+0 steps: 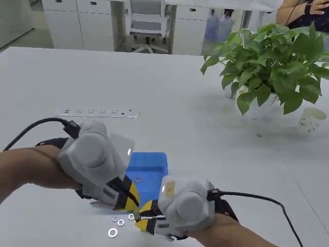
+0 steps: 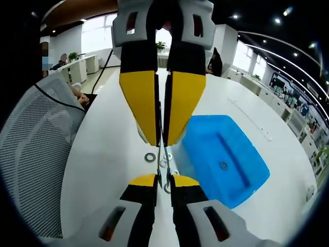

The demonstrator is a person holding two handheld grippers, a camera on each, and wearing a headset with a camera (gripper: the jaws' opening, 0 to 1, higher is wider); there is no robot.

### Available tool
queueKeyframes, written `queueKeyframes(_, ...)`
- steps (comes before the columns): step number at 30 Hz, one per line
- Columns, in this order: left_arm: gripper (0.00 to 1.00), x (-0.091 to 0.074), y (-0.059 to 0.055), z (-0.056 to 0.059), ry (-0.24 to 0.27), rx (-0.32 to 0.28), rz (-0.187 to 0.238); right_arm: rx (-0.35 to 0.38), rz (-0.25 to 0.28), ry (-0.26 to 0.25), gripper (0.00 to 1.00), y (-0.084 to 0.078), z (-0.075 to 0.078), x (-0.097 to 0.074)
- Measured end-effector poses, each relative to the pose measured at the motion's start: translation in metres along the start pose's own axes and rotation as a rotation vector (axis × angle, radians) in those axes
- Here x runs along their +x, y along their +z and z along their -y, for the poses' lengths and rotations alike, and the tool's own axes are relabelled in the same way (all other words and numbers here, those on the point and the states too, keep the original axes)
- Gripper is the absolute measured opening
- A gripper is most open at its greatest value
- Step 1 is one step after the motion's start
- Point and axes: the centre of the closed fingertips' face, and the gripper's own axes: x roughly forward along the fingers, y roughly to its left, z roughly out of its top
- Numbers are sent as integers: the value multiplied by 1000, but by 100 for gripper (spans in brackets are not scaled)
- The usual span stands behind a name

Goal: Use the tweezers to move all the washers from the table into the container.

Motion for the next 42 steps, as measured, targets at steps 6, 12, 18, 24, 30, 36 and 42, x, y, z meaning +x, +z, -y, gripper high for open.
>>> queueKeyframes(6, 6, 5, -2, 0, -10, 2, -5, 12, -7, 3, 11, -5, 1, 2)
queueKeyframes(12, 6, 8, -3, -2, -19, -2, -2, 20, -14, 6, 12, -9, 1, 5)
queueKeyframes(18, 6, 8, -2, -6, -13, -6, 1, 23, -14, 7, 12, -9, 3, 5)
queueKeyframes(24, 6, 7, -4, -5, -13, -4, -6, 15, -14, 8, 11, -9, 3, 5)
queueKeyframes(30, 6, 7, -5, -4, -11, -8, -13, 11, -15, 12, 12, -9, 3, 6)
queueKeyframes(36, 6, 6, -6, -5, -1, -19, -15, -1, -16, 11, 12, -7, 4, 7)
queueKeyframes(42, 6, 5, -6, -6, 7, -27, -10, -6, -11, 9, 12, -5, 6, 8)
